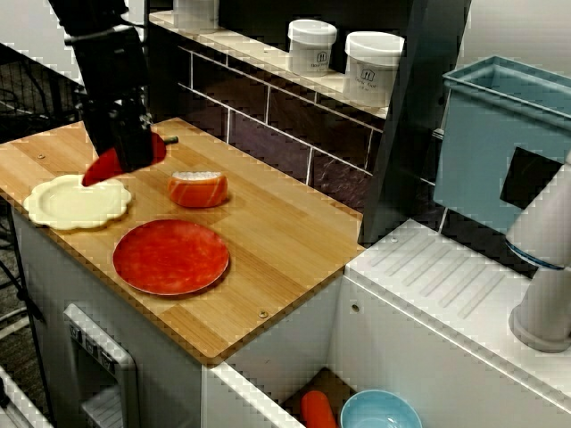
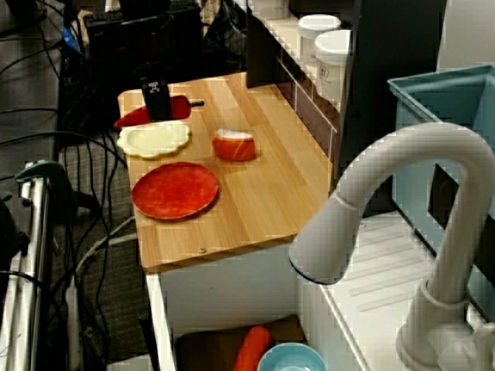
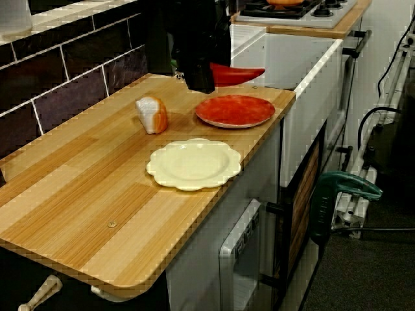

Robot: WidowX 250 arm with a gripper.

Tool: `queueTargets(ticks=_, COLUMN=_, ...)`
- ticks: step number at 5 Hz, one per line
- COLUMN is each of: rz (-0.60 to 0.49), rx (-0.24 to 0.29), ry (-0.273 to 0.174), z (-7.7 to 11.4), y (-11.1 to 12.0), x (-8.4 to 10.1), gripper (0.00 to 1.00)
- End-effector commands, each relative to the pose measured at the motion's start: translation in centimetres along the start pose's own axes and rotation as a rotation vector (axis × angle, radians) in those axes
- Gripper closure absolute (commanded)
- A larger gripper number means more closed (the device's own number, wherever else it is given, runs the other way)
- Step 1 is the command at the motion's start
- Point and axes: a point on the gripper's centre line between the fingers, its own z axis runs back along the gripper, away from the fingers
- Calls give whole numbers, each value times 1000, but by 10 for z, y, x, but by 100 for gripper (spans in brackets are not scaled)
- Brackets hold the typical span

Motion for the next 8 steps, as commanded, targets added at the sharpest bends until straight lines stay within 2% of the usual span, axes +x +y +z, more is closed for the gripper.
queueTargets(ticks=1, rz=-9, rx=57, ry=-59, z=14, y=37, x=1, gripper=100)
queueTargets(ticks=2, rz=-8, rx=67, ry=-51, z=10, y=49, x=-2, gripper=100)
queueTargets(ticks=4, rz=-19, rx=99, ry=-9, z=-9, y=64, x=-17, gripper=100)
queueTargets(ticks=7, rz=-3, rx=116, ry=8, z=-20, y=83, x=-26, gripper=100)
queueTargets(ticks=8, rz=-3, rx=109, ry=16, z=-18, y=85, x=-23, gripper=0)
